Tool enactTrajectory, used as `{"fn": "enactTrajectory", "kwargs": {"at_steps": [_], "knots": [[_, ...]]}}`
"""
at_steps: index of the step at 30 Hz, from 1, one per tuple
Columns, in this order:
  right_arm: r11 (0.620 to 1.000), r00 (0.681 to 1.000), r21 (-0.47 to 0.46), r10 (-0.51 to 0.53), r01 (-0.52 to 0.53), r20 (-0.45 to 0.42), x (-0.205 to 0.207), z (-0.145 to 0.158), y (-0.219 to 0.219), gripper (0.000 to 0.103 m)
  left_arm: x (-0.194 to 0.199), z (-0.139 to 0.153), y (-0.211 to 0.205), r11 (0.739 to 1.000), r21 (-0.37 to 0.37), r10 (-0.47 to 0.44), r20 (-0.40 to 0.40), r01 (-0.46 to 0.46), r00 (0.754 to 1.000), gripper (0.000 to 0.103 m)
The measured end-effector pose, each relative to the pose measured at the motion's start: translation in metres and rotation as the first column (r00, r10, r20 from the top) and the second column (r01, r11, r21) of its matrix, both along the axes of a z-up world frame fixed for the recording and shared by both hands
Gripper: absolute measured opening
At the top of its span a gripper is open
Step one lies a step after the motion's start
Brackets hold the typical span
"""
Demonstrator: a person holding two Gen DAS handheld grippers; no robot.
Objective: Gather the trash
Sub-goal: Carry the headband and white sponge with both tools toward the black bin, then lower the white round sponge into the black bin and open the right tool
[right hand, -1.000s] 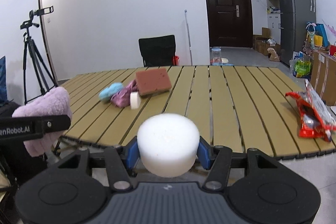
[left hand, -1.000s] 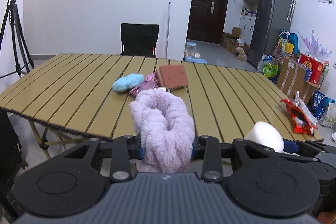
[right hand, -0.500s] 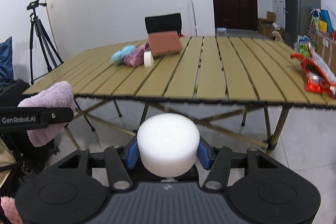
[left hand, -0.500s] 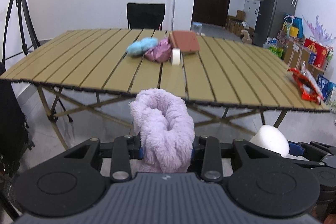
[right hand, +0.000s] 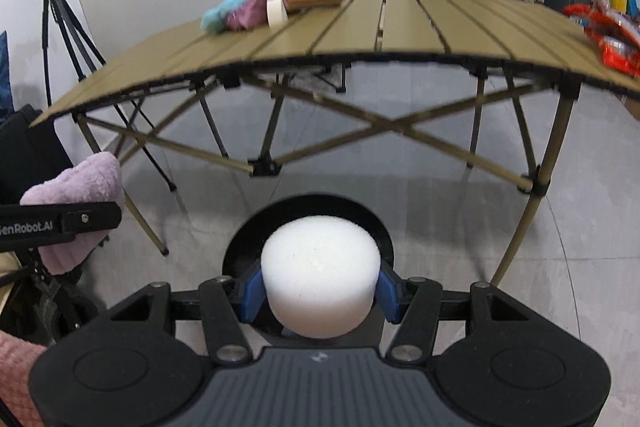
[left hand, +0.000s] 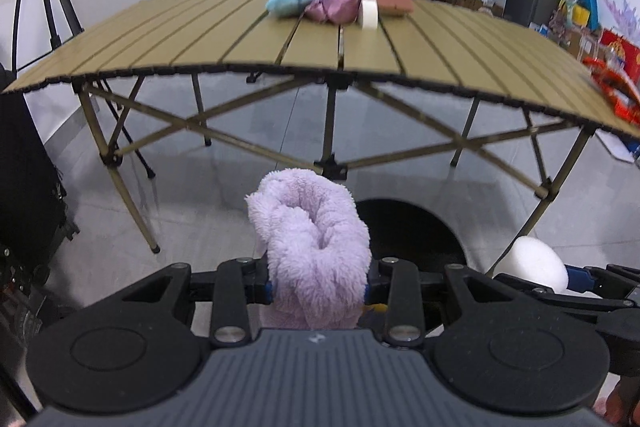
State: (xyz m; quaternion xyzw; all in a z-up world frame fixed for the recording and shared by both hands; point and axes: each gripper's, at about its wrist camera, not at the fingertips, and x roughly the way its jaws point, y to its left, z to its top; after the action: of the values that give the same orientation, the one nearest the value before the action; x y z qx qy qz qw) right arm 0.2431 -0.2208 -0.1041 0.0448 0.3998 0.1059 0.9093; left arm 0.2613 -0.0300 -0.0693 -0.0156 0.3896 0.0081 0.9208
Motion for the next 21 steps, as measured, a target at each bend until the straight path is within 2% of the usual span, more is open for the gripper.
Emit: {"fn": "enactTrajectory", "kwargs": {"at_steps": [15,21], "knots": [[0.998,0.986,-0.061,0.011,-0.021,-0.168,0.005,-0.067,0.004,0.055,0.016,-0.071,0.011,0.999,0.03,0.03,-0.147,-0.026,0.989,0.036],[0.997,0.975,-0.078,-0.001,-0.017,-0.224,0.009,-0.083,0.005,0.055,0.023,-0.081,0.017,0.999,0.028,0.032,-0.176,-0.027,0.984,0.036]]}}
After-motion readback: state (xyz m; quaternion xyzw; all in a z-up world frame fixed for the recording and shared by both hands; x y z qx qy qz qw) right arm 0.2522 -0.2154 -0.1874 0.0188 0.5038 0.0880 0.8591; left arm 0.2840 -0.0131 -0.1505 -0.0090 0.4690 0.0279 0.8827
